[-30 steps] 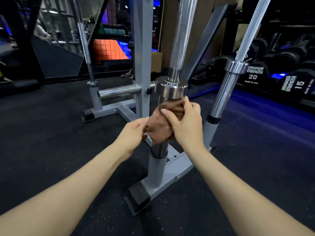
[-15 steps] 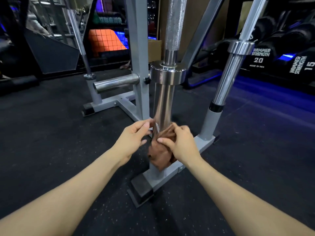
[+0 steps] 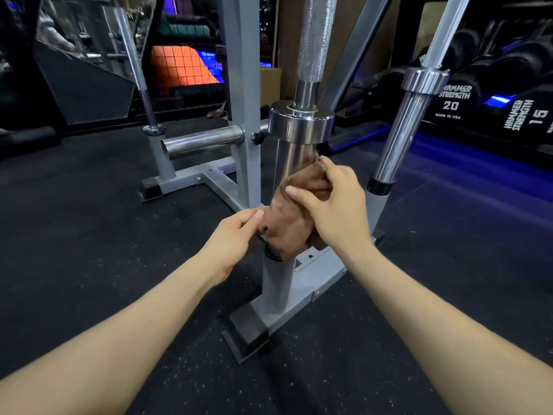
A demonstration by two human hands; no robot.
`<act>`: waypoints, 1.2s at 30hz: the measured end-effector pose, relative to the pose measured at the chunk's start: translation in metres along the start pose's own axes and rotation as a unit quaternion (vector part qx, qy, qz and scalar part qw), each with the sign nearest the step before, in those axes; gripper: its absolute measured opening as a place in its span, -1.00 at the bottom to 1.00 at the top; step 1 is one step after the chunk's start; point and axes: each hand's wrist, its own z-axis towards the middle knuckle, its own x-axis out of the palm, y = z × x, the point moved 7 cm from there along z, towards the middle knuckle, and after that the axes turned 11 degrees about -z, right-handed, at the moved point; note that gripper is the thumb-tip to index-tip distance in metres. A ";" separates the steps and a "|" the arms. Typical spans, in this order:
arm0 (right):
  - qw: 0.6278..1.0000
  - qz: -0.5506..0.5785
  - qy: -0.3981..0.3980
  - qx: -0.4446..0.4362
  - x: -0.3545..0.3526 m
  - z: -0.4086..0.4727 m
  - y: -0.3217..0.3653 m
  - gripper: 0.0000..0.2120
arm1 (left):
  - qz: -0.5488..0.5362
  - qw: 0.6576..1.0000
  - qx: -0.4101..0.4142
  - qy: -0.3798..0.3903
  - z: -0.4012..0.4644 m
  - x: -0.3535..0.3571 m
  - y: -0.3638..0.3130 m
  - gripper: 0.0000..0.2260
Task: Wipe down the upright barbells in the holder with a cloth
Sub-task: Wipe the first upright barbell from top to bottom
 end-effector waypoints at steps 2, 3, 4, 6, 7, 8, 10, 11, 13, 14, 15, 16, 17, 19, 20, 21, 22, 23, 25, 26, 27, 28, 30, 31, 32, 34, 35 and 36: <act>0.999 0.020 0.023 0.015 0.017 -0.010 -0.008 -0.35 | -0.013 1.000 -0.006 0.000 0.000 0.000 0.003 -0.78; 0.998 0.024 0.042 0.026 0.027 -0.016 -0.015 -0.33 | -0.018 1.000 -0.010 0.004 -0.002 0.001 0.004 -0.77; 0.997 0.020 0.067 0.039 0.037 -0.022 -0.024 -0.31 | -0.021 1.000 -0.012 0.010 -0.003 0.002 0.005 -0.77; 0.989 -0.007 0.133 0.064 0.057 -0.034 -0.043 -0.31 | -0.017 0.999 -0.020 0.020 -0.005 0.004 0.008 -0.77; 0.982 -0.028 0.170 0.074 0.066 -0.040 -0.052 -0.33 | -0.011 0.999 -0.022 0.020 -0.006 0.004 0.008 -0.77; 0.974 -0.051 0.203 0.083 0.073 -0.046 -0.057 -0.37 | -0.006 1.000 -0.023 0.017 -0.007 0.005 0.008 -0.78; 0.963 -0.091 0.239 0.088 0.080 -0.052 -0.062 -0.48 | 0.001 1.000 -0.024 0.009 -0.007 0.005 0.007 -0.79; 0.964 -0.105 0.231 0.080 0.078 -0.050 -0.061 -0.56 | 0.002 1.000 -0.025 0.008 -0.007 0.006 0.006 -0.79; 0.979 -0.100 0.169 0.047 0.060 -0.036 -0.049 -0.70 | 0.001 1.000 -0.028 0.011 -0.007 0.007 0.005 -0.79; 0.990 -0.072 0.117 0.037 0.046 -0.026 -0.039 -0.72 | 0.002 0.999 -0.033 0.014 -0.007 0.006 0.005 -0.78; 0.997 -0.032 0.063 0.031 0.031 -0.016 -0.029 -0.72 | 0.004 0.999 -0.038 0.016 -0.007 0.005 0.005 -0.77; 0.999 0.003 0.020 0.030 0.017 -0.008 -0.018 -0.66 | 0.005 0.999 -0.042 0.014 -0.006 0.003 0.006 -0.76; 0.999 0.018 -0.010 0.030 0.008 -0.002 -0.010 -0.56 | 0.000 0.999 -0.043 0.011 -0.005 0.001 0.007 -0.75; 0.999 0.022 -0.026 0.027 0.007 -0.001 -0.005 -0.41 | -0.017 0.999 -0.050 0.006 -0.004 0.000 0.010 -0.74; 0.999 0.029 -0.018 0.027 0.012 -0.005 -0.006 -0.37 | -0.028 0.998 -0.054 0.008 -0.004 0.000 0.012 -0.74; 0.999 0.039 -0.002 0.032 0.022 -0.012 -0.012 -0.33 | -0.040 0.997 -0.057 0.014 -0.004 0.001 0.014 -0.75; 0.998 0.041 0.024 0.044 0.034 -0.019 -0.021 -0.31 | -0.050 0.997 -0.060 0.023 -0.005 0.001 0.017 -0.75; 0.997 0.030 0.055 0.054 0.046 -0.027 -0.032 -0.31 | -0.058 0.996 -0.064 0.034 -0.006 0.002 0.019 -0.74; 0.988 -0.024 0.135 0.068 0.072 -0.042 -0.054 -0.39 | -0.055 0.995 -0.068 0.054 -0.007 0.002 0.022 -0.73; 0.980 -0.052 0.175 0.079 0.080 -0.048 -0.062 -0.45 | -0.044 0.995 -0.068 0.060 -0.006 0.002 0.022 -0.74; 0.972 -0.069 0.205 0.091 0.086 -0.052 -0.068 -0.51 | -0.034 0.995 -0.068 0.064 -0.006 0.002 0.022 -0.74; 0.966 -0.077 0.225 0.099 0.089 -0.055 -0.069 -0.55 | -0.024 0.995 -0.069 0.062 -0.005 0.002 0.021 -0.74; 0.961 -0.097 0.239 0.098 0.088 -0.054 -0.068 -0.59 | -0.007 0.996 -0.071 0.051 -0.005 0.001 0.018 -0.76; 0.961 -0.107 0.237 0.097 0.085 -0.053 -0.066 -0.59 | 0.000 0.996 -0.070 0.049 -0.005 0.001 0.016 -0.77; 0.961 -0.114 0.231 0.098 0.081 -0.052 -0.062 -0.59 | 0.006 0.996 -0.070 0.051 -0.005 0.002 0.013 -0.78; 0.968 -0.124 0.194 0.099 0.068 -0.047 -0.053 -0.56 | 0.015 0.995 -0.077 0.055 -0.004 0.002 0.007 -0.76; 0.973 -0.125 0.166 0.102 0.060 -0.043 -0.048 -0.50 | 0.019 0.995 -0.079 0.056 -0.003 0.002 0.003 -0.73; 0.978 -0.116 0.134 0.107 0.048 -0.038 -0.040 -0.40 | 0.023 0.995 -0.077 0.056 -0.002 0.002 -0.002 -0.70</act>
